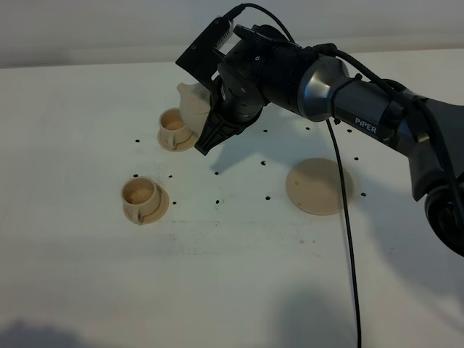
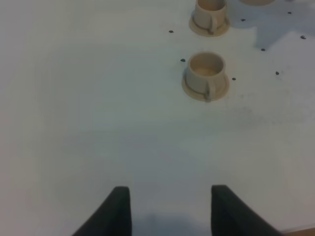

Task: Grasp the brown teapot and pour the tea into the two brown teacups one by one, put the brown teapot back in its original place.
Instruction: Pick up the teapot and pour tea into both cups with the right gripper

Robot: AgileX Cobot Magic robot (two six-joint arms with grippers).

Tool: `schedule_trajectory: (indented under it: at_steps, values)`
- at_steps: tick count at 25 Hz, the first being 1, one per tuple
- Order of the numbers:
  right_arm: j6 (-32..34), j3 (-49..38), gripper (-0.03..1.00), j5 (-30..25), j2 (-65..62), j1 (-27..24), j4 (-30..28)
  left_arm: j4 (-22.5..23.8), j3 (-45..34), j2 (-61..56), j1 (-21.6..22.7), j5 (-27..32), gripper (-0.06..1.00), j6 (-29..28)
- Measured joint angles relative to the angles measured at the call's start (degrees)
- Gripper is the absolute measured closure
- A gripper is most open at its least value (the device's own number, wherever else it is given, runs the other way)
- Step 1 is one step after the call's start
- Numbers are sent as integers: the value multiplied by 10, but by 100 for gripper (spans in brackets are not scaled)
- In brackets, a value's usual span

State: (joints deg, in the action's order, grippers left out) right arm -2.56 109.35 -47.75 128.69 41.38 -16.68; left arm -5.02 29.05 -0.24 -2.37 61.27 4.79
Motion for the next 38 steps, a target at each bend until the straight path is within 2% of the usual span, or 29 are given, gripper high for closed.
schedule_trajectory:
  at_steps: [12,25,38]
  values:
    - [0,0,88,-16,0,2,-70,0,0,0,0,0,59,0]
    - [-1,0,88,-16,16,36,-150,0,0,0,0,0,59,0]
    - [-1,0,88,-15,43,50,-195,0,0,0,0,0,59,0]
